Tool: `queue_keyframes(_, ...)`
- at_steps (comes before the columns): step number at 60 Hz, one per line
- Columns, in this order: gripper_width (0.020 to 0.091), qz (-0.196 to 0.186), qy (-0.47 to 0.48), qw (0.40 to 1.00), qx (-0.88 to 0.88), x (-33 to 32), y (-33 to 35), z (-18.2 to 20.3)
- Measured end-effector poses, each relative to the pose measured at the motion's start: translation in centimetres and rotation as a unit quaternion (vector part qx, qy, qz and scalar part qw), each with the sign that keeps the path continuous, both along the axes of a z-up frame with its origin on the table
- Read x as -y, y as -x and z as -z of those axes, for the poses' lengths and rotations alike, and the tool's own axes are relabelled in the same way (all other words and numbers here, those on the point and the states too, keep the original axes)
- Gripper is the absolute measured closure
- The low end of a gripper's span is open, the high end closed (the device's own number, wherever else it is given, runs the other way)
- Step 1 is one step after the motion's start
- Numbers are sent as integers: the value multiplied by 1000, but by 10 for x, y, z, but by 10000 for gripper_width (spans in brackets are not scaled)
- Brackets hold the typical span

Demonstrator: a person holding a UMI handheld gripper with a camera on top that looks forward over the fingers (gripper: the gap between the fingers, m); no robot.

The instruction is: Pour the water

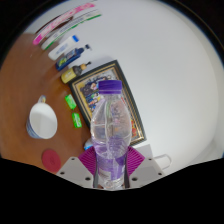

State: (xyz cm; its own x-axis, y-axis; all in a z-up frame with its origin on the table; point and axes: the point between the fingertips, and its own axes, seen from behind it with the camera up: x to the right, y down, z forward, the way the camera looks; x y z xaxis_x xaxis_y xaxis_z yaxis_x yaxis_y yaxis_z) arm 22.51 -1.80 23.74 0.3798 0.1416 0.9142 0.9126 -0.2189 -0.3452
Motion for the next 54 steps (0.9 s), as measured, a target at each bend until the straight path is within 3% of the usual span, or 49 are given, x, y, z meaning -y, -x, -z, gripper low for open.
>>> queue_keyframes(10, 756, -2, 9, 961, -277, 2, 10, 7)
queue_keyframes(19, 755, 6, 34, 897, -441, -1, 11, 51)
queue_keyframes(25, 755, -3, 47, 874, -483, -4, 13, 81)
queue_keyframes(42, 749, 23, 64, 818, -571, -9, 9, 154)
queue_keyframes(50, 737, 1, 37, 821, -570, -8, 13, 151)
queue_keyframes(54, 690, -3, 28, 824, -566, -6, 13, 151)
